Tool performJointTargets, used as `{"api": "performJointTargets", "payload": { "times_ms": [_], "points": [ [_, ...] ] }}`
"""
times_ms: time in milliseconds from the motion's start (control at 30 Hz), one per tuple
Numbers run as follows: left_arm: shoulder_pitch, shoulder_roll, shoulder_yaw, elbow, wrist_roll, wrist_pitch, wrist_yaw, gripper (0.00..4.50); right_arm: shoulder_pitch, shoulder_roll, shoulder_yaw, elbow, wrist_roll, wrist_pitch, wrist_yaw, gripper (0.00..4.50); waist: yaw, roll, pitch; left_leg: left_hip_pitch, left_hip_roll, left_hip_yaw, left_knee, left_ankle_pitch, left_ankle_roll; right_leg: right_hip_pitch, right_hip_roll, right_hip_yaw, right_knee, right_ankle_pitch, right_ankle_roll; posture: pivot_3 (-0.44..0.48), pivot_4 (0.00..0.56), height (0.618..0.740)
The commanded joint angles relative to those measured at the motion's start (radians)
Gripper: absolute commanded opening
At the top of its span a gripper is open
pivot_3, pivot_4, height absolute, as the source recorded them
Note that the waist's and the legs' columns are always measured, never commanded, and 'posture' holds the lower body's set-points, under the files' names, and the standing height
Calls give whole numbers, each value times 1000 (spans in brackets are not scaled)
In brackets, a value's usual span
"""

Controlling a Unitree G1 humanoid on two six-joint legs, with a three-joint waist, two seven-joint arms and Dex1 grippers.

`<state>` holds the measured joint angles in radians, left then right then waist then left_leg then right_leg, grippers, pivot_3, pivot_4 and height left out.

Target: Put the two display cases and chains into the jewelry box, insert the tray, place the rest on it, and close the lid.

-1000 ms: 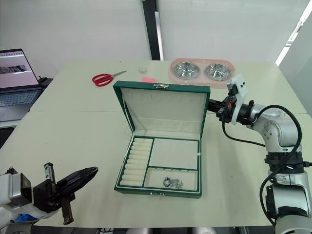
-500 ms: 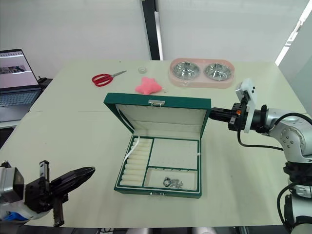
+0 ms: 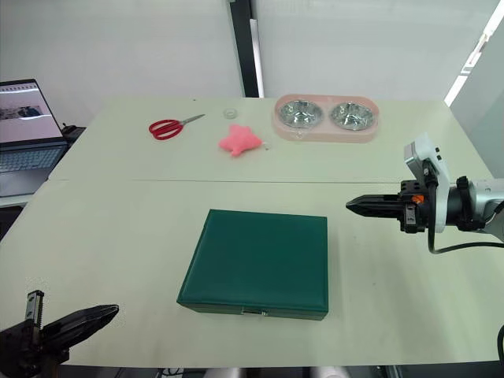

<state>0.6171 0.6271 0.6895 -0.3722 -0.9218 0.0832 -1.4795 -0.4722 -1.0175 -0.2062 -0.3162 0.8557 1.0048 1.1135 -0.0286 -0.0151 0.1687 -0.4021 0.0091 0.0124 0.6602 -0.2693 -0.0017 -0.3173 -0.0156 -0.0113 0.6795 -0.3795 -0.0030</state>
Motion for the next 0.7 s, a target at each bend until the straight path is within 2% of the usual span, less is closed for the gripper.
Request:
{"api": "performJointTargets", "payload": {
  "times_ms": [33,267,433,600,700],
  "points": [
    [-12,13,19,-18,-13,12,10,0,15,7,-24,-29,3,-34,-15,33,0,0,0,0,0,0,0,0,0,0,0,0,0,0,0,0,150,740],
    [-154,65,14,-57,-35,100,182,0,41,25,-60,-12,-38,-104,-75,33,1,0,1,0,0,0,0,0,0,0,0,0,0,0,0,0,150,740],
    [-206,43,10,-127,-50,155,354,0,114,55,-127,-14,-104,-209,-141,33,1,-2,1,-2,0,0,0,0,0,0,0,0,-1,0,0,0,150,740],
    [-308,71,-9,-71,-78,303,572,0,210,92,-192,-27,-170,-323,-189,33,2,-2,2,-1,0,0,0,0,0,0,0,0,0,0,0,0,150,740],
    [-432,90,-61,13,-10,354,705,0,298,115,-240,-51,-220,-389,-219,33,6,-2,2,0,0,0,1,0,0,1,0,0,1,0,0,0,150,740]
  ]
}}
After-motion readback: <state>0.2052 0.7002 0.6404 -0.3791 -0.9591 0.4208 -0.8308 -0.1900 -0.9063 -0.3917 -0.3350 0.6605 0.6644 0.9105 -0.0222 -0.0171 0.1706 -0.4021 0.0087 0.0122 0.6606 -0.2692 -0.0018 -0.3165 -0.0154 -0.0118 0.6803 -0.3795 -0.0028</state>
